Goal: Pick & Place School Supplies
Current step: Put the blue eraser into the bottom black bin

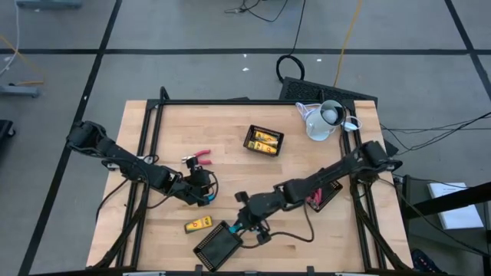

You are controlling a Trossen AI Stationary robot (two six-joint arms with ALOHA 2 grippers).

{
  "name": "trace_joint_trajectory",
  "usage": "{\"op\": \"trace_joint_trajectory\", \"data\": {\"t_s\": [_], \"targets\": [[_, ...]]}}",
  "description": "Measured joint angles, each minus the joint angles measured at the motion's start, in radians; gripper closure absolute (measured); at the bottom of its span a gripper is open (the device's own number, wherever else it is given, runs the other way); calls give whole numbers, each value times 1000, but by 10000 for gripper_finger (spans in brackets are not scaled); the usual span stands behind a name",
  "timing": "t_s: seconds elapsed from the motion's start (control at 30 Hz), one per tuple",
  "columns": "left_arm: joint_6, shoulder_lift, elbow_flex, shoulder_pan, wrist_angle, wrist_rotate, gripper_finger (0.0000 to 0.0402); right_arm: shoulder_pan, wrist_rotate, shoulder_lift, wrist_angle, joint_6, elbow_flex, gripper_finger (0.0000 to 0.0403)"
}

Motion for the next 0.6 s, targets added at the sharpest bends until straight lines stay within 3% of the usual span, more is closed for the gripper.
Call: {"op": "trace_joint_trajectory", "data": {"t_s": [0.43, 0.6], "targets": [[2, 0, 0, 0, 50, -21, 213, -11, -139, 107, 184, -3, 2, 369], [3, 0, 0, -9, 115, 130, 213, -2, -125, 99, 152, -4, 1, 370]]}}
